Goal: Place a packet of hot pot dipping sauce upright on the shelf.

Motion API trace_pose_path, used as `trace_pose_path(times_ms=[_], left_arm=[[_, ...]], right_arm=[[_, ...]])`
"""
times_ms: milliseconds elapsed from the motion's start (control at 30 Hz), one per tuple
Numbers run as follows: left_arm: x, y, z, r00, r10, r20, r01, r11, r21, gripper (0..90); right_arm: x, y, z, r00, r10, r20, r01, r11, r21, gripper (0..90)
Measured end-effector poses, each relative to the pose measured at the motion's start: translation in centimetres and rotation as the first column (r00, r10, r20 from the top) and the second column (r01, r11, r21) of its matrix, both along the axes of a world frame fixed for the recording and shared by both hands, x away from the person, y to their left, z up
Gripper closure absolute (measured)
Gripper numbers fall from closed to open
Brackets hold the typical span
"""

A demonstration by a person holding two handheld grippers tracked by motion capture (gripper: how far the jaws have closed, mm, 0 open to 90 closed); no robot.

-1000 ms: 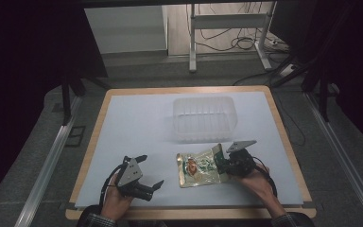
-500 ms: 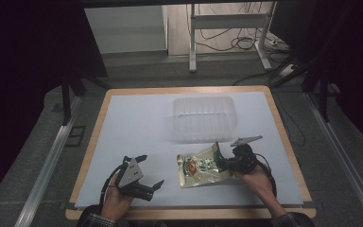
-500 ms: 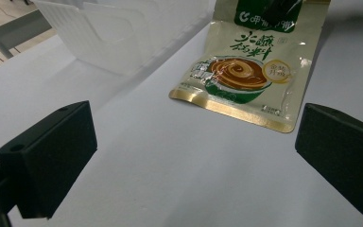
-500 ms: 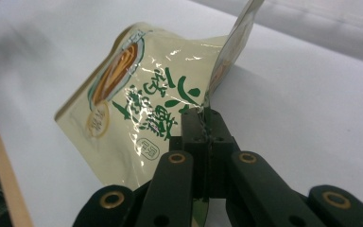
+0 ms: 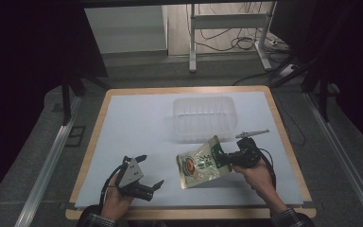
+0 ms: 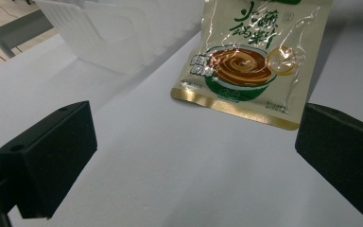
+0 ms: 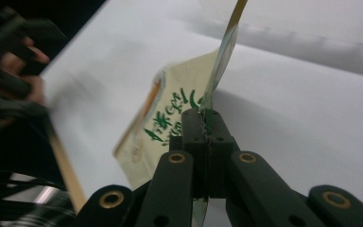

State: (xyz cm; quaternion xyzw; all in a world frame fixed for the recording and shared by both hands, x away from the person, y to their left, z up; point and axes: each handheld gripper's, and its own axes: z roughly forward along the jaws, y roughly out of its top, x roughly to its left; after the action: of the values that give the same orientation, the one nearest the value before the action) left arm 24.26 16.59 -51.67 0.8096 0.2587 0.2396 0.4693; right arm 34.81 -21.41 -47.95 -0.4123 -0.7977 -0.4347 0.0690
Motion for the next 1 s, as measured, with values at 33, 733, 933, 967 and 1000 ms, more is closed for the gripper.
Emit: trace_pose_path(times_ms=[33,733,933,967,1000], left_arm=[[0.0,0.0,0.0,1.0,0.0,0.0,0.0,1.0,0.0,0.0],[-0.1,0.0,0.1,1.0,-0.002,0.008,0.002,1.0,0.006,0.0],[-0.1,-0.1,0.1,1.0,-0.002,0.009,0.002,0.9999,0.01,0.0],[-0.1,-0.1,0.1,1.0,-0.002,0.01,0.001,1.0,0.01,0.0],[-0.1,-0.1,0.1,0.9999,-0.001,0.01,0.001,1.0,0.01,0.0]], right_arm=[[0.0,0.1,0.2,1.0,0.003,-0.006,-0.003,0.9999,0.014,89.4],[-0.1,2.1,5.3,0.9972,0.056,-0.049,-0.046,0.9824,0.181,89.5],[0.1,1.7,6.6,0.9992,0.034,-0.019,-0.03,0.9848,0.171,89.5],[0.2,1.6,6.8,0.9995,0.027,-0.015,-0.024,0.9854,0.169,89.4],[0.2,1.4,6.9,0.9997,0.02,-0.013,-0.018,0.9857,0.168,89.4]])
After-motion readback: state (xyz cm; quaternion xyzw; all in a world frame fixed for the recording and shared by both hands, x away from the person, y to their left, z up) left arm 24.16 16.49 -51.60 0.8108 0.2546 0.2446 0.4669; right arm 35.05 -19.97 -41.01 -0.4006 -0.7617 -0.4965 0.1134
